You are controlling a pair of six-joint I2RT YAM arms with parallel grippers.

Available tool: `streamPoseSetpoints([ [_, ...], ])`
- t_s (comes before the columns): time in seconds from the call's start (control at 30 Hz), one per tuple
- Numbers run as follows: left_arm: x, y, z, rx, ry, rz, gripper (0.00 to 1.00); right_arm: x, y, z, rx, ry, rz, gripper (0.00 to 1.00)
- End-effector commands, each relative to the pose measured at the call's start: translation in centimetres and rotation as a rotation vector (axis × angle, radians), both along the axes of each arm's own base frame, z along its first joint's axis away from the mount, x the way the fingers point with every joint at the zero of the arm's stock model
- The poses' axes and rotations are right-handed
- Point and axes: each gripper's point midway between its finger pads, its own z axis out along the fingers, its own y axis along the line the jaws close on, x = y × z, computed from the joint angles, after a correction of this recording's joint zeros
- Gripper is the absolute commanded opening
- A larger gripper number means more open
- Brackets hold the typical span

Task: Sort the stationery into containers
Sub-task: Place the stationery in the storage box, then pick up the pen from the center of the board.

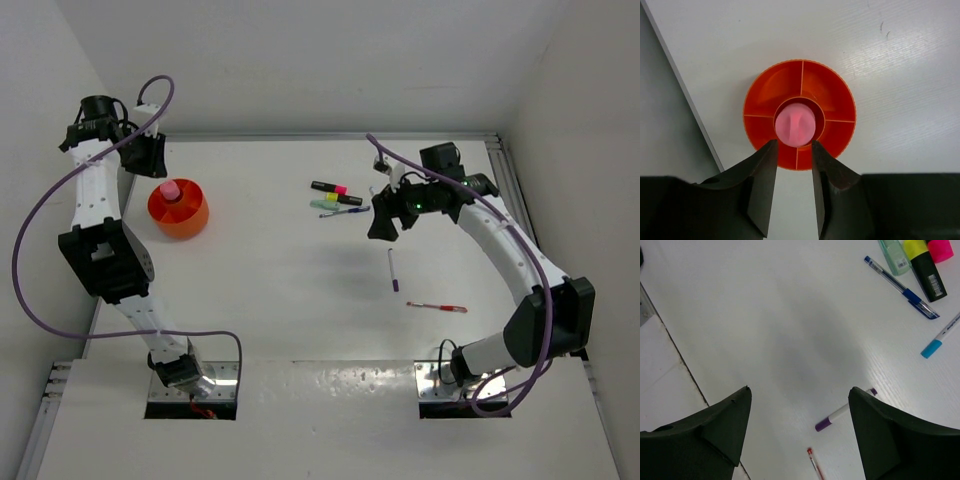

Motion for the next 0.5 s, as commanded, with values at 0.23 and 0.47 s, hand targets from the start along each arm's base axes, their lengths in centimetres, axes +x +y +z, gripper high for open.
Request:
streamPoseSetpoints([
  [0.23,0.1,-1.8,5.3,-0.007,-0.127,-0.09,0.54,-3.5,-5.3,-3.3,-0.215,0.073,0.076,0.46],
  [0.47,-2.6,-7.1,10.3,-0.054,-0.25,-0.266,0.7,-8.2,-10.8,-8.2,-0.473,0.076,0.229,0.32],
])
